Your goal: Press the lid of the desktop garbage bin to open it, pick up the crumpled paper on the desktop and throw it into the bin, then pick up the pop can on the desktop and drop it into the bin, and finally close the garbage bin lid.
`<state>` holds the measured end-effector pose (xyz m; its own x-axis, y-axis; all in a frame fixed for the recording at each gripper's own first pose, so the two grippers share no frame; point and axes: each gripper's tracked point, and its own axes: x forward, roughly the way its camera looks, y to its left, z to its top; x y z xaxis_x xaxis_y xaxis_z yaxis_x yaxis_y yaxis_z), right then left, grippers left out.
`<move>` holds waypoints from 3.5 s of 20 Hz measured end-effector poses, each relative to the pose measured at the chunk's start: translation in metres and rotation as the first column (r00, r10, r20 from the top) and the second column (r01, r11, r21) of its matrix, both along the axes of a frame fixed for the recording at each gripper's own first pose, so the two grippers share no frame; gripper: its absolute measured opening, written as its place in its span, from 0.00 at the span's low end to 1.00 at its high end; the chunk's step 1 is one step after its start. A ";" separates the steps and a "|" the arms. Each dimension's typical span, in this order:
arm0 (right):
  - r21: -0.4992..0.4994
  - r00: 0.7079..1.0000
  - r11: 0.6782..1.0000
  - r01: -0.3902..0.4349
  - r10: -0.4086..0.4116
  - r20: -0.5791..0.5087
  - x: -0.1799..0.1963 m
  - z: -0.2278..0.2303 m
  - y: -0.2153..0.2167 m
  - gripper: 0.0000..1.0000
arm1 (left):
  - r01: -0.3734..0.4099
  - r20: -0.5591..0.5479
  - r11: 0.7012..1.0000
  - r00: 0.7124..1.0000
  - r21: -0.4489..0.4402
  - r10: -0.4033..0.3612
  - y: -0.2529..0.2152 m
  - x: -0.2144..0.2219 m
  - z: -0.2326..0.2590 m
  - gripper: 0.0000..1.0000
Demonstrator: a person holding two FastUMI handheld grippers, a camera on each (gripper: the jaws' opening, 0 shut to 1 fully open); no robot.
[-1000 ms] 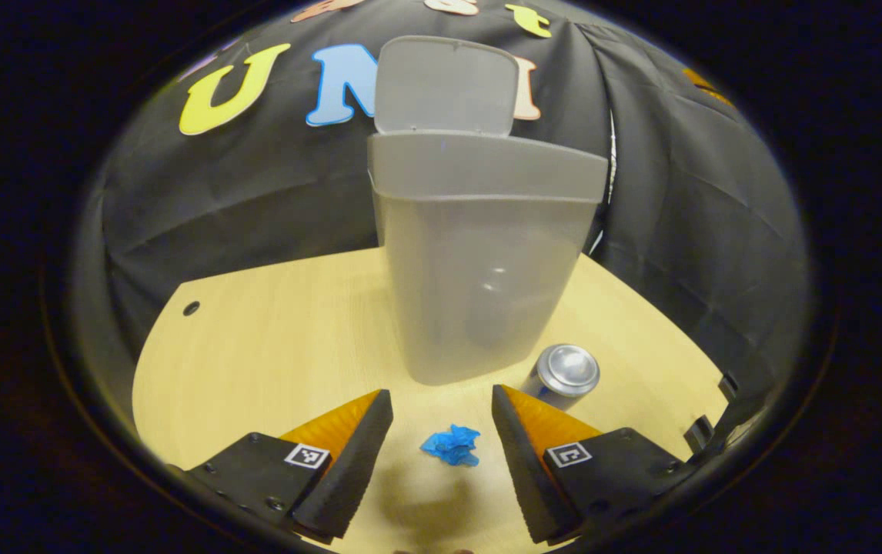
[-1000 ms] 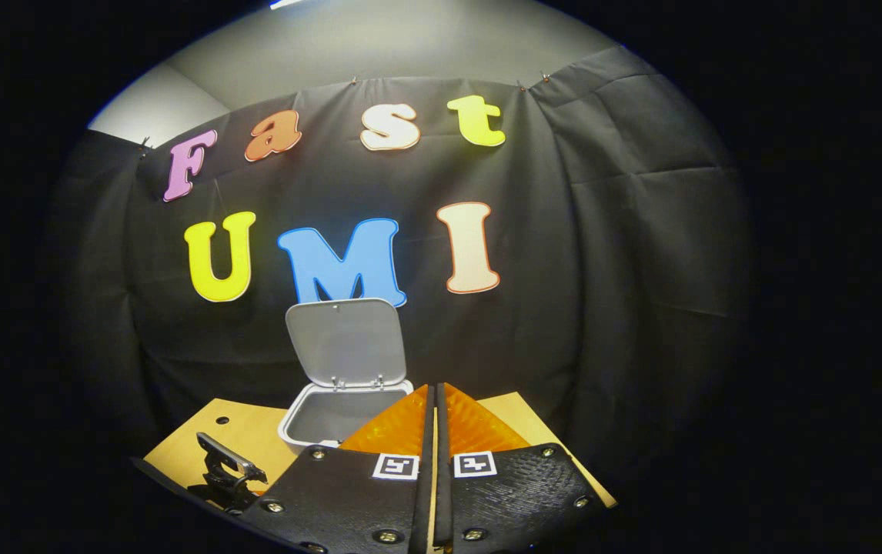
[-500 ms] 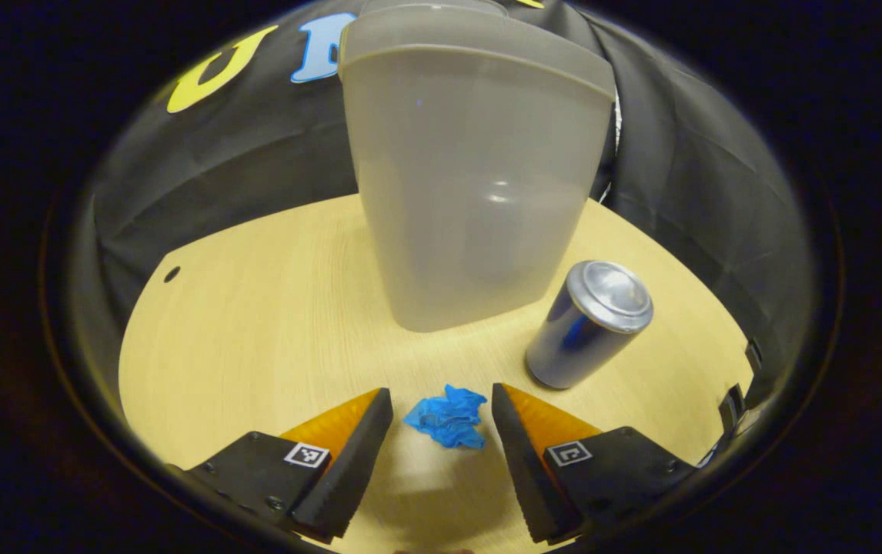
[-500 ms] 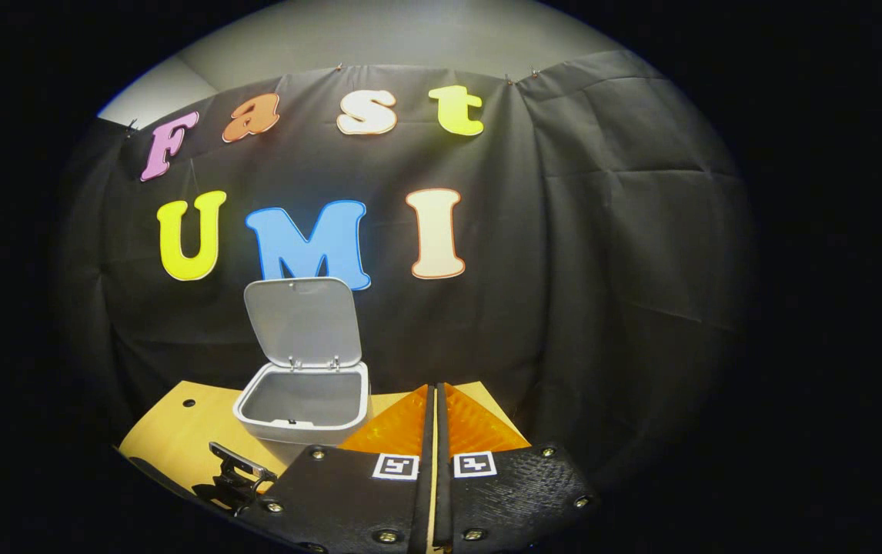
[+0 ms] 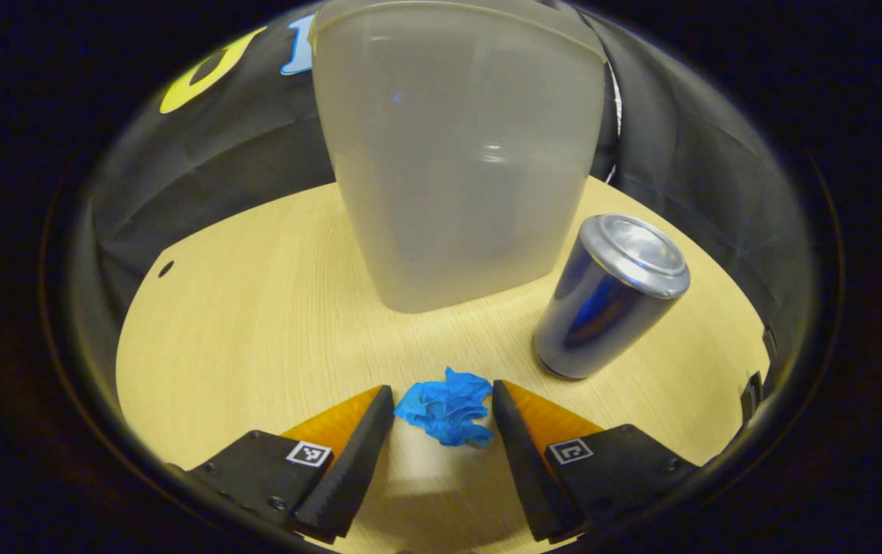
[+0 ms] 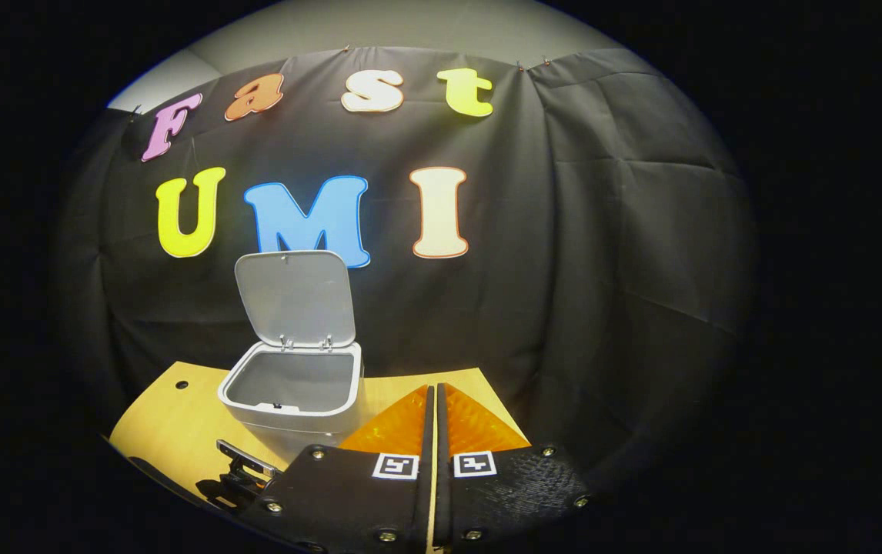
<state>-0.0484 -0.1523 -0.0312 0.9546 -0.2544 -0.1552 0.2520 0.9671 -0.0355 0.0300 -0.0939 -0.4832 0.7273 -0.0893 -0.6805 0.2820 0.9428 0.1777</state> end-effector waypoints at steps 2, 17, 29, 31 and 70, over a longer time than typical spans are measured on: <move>-0.003 1.000 1.000 -0.010 0.010 -0.004 0.003 -0.002 0.002 0.03 | -0.005 0.007 1.000 1.000 0.007 0.005 0.000 0.000 -0.001 0.86; 0.005 0.998 0.998 -0.061 0.061 -0.016 0.008 -0.012 0.021 0.03 | -0.037 0.165 0.999 0.986 -0.024 0.041 0.003 0.005 0.080 0.40; 0.071 0.995 0.992 -0.104 0.104 0.003 0.005 -0.028 0.041 0.03 | 0.046 0.432 0.994 0.902 -0.095 -0.001 -0.021 0.010 0.242 0.40; 0.087 0.995 0.991 -0.104 0.104 0.006 0.004 -0.031 0.041 0.03 | 0.056 0.459 0.993 0.888 -0.100 -0.003 -0.024 0.013 0.255 0.39; 0.202 0.987 0.968 0.150 -0.134 -0.089 -0.068 -0.091 -0.030 0.03 | 0.130 0.635 0.990 0.770 -0.058 -0.064 -0.072 0.122 0.382 0.95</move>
<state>-0.1164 -0.1818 -0.1226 0.8949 -0.3410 -0.2879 0.3912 0.9098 0.1384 0.1515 -0.1662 -0.1017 0.9734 -0.2219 -0.0575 0.2292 0.9378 0.2609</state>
